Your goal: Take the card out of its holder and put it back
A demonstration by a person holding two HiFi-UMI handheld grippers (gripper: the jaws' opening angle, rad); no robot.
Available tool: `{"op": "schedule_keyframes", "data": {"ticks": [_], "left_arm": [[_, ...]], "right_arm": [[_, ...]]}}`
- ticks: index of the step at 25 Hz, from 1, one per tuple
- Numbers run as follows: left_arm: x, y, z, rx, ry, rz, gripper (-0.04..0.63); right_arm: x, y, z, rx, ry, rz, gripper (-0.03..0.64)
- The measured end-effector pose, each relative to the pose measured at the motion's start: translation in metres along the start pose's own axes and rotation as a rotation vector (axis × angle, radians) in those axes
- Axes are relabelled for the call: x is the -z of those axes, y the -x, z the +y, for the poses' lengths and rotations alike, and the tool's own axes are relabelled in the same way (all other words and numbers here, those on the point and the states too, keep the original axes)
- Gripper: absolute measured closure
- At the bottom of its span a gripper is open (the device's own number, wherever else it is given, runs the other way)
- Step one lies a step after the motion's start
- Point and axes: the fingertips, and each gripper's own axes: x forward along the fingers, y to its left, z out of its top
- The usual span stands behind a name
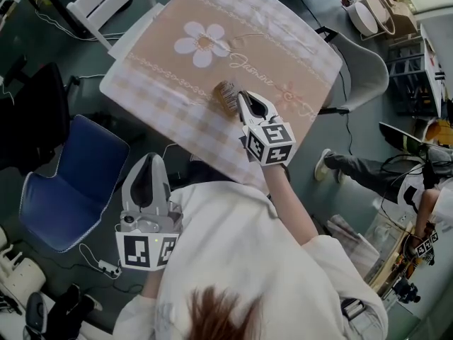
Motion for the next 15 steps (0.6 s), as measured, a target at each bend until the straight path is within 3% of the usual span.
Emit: {"op": "schedule_keyframes", "data": {"ticks": [12,15], "left_arm": [[-0.0008,-0.0012,-0.0040,0.017,-0.004,0.000,0.595],[0.0052,0.0009,-0.0046,0.037,-0.035,0.024,0.595]], "right_arm": [[-0.0011,-0.0004,0.0013,-0.012,0.002,-0.026,0.603],[-0.0003,-0.0010,0.0003,-0.016,0.001,-0.029,0.603]]}}
